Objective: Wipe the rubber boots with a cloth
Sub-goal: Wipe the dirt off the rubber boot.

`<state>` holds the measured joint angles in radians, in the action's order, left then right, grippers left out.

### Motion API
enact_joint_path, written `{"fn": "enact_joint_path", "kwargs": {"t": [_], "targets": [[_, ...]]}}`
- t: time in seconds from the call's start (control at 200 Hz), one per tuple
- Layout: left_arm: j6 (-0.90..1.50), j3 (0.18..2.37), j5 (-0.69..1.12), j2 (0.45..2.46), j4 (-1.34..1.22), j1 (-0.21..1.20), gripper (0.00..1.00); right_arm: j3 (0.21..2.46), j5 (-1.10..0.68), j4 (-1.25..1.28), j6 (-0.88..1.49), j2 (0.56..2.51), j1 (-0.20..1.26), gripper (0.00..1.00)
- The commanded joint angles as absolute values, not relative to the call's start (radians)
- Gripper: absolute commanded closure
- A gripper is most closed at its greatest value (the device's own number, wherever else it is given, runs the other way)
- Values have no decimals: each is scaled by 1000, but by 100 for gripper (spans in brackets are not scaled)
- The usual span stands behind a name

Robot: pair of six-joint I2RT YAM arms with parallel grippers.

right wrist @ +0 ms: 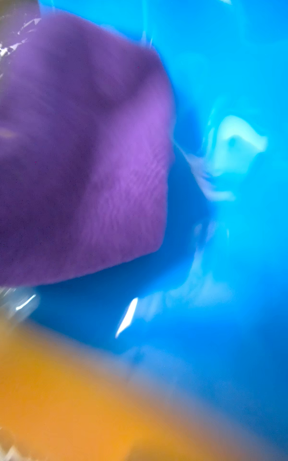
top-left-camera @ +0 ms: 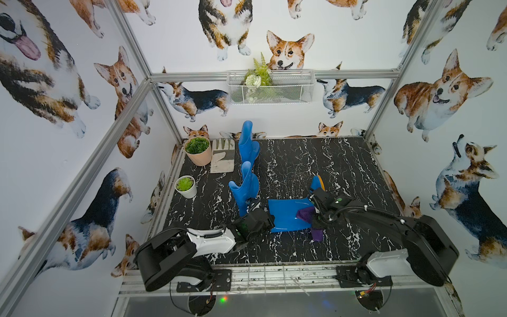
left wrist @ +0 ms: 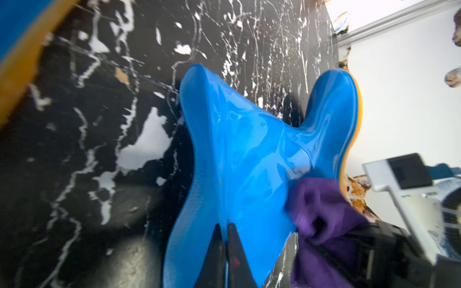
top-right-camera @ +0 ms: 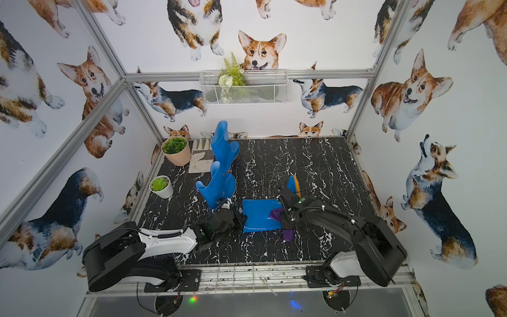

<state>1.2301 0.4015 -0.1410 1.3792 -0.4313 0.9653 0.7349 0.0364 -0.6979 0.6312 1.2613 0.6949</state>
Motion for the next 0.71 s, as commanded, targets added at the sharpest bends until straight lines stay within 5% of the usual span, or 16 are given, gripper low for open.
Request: {"fn": "enact_joint_path", "kwargs": {"t": [0.0,0.14,0.23,0.375,0.511,0.701], "targets": [[1205,423,-169,1382,-441,963,100,744,82,-776,610,1130,666,100],[1201,436,-162,1397,-446,963,100,772,44,-716,604,1097,796,100],[1204,443,-157,1411,-456,962,100,830,34,-649,602,1240,1005,100],[1198,453,-132,1432,-474,962,100,869,-52,-523,586,1415,1147,100],[1193,449,-120,1428,-487,963,100,838,-29,-513,606,1488,1124,100],[1183,442,-126,1408,-488,962,100,685,-62,-606,713,1460,872,100]]}}
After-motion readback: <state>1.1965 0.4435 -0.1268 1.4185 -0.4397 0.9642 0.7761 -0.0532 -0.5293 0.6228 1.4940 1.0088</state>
